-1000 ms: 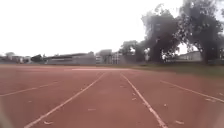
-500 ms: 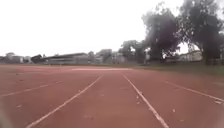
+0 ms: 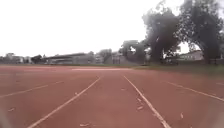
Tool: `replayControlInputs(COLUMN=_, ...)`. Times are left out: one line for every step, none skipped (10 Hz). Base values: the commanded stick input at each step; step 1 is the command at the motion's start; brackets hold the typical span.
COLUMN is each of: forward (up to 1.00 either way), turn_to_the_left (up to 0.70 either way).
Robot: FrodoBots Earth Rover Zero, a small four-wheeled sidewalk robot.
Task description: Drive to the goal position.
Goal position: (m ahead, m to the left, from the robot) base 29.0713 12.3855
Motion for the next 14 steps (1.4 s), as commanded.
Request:
replayControlInputs(forward=0.45, turn_to_the_left=0.00)
replayControlInputs(forward=0.45, turn_to_the_left=0.00)
replayControlInputs(forward=0.45, turn_to_the_left=0.00)
replayControlInputs(forward=0.45, turn_to_the_left=0.00)
replayControlInputs(forward=0.45, turn_to_the_left=0.00)
replayControlInputs(forward=0.45, turn_to_the_left=0.00)
replayControlInputs(forward=0.45, turn_to_the_left=0.00)
replayControlInputs(forward=0.45, turn_to_the_left=0.00)
replayControlInputs(forward=0.45, turn_to_the_left=0.00)
replayControlInputs(forward=0.45, turn_to_the_left=0.00)
replayControlInputs(forward=0.45, turn_to_the_left=0.00)
replayControlInputs(forward=0.45, turn_to_the_left=0.00)
replayControlInputs(forward=0.45, turn_to_the_left=0.00)
replayControlInputs(forward=0.45, turn_to_the_left=0.00)
